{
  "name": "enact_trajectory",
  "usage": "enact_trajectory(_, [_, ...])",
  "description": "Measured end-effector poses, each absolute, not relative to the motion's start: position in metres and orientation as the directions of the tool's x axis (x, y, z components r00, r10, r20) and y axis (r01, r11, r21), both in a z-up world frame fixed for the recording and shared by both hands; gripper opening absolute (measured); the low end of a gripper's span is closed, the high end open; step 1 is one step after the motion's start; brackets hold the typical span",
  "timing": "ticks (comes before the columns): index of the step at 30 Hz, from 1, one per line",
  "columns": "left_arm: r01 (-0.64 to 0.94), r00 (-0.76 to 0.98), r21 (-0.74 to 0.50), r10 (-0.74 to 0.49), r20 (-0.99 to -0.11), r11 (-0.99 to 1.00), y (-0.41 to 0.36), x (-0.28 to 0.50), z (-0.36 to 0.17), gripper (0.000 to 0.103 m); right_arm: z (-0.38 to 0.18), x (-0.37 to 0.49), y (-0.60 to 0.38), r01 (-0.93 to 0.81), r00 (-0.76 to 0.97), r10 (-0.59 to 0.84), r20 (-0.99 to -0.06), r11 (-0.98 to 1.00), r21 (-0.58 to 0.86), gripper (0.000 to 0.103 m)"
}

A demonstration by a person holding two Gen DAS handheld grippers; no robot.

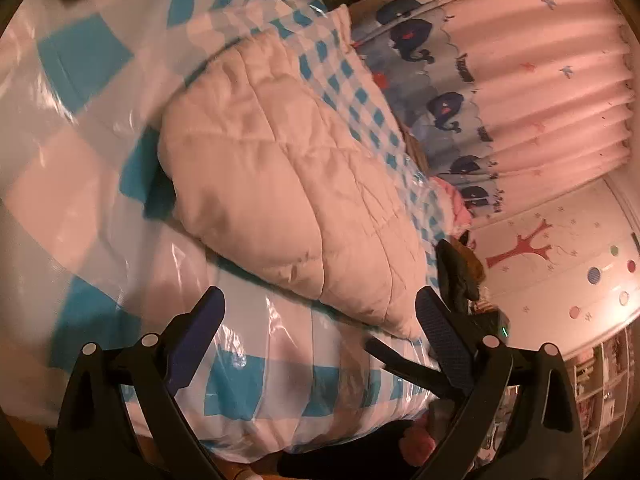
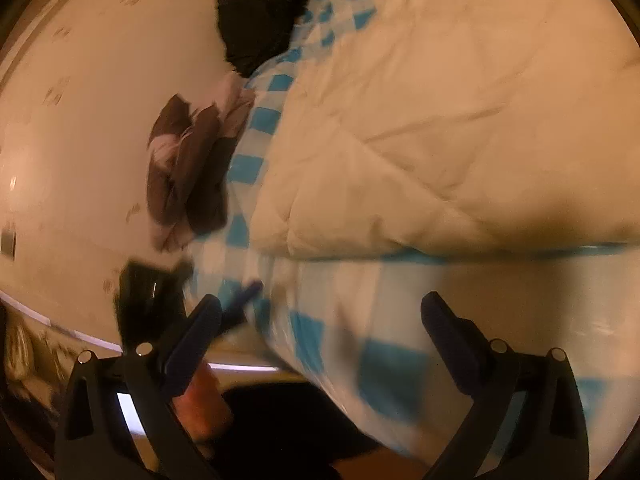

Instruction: Fold large clothes

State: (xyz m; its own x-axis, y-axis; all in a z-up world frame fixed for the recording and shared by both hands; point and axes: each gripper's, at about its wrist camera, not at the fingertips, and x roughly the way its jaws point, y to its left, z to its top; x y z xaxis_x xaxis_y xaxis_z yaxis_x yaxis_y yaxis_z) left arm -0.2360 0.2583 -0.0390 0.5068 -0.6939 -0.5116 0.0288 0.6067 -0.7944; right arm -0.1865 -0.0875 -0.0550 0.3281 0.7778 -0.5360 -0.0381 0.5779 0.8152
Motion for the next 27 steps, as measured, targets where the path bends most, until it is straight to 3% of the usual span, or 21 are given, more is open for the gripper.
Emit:
enact_trajectory(4, [0.045, 0.515, -0.845, -0.737, -0.438, 0.534, 0.260, -0.232, -0.046, 0.092, -0.072, -0.170, -0.068, 0.039, 0.373, 0.787, -0.492, 0.517, 0.855, 0.096])
enact_trajectory(8, [0.035, 0.480, -0.858, -0.762, -0.435, 0.512, 0.250, -0.223, -0.056, 0.092, -0.065, -0.169, -0.076, 0.045, 0.470, 0.799, -0.377, 0.404, 0.914, 0.097])
enact_trajectory(17, [-0.031, 0.447, -0.892, -0.792, -0.416, 0.451, 0.220, -0.190, -0.078, 0.092, -0.058, -0.165, -0.082, 0.050, 0.488, 0.823, -0.292, 0.307, 0.950, 0.097])
enact_trajectory(23, [-0.110, 0.518, -0.879, -0.728, -0.450, 0.465, 0.227, -0.167, -0.088, 0.092, -0.055, -0.165, -0.086, 0.036, 0.468, 0.842, -0.268, 0.285, 0.958, 0.097])
enact_trajectory(27, [-0.143, 0.563, -0.865, -0.680, -0.470, 0.480, 0.232, -0.151, -0.090, 0.092, -0.067, -0.181, -0.094, 0.045, 0.431, 0.839, -0.333, 0.348, 0.936, 0.097])
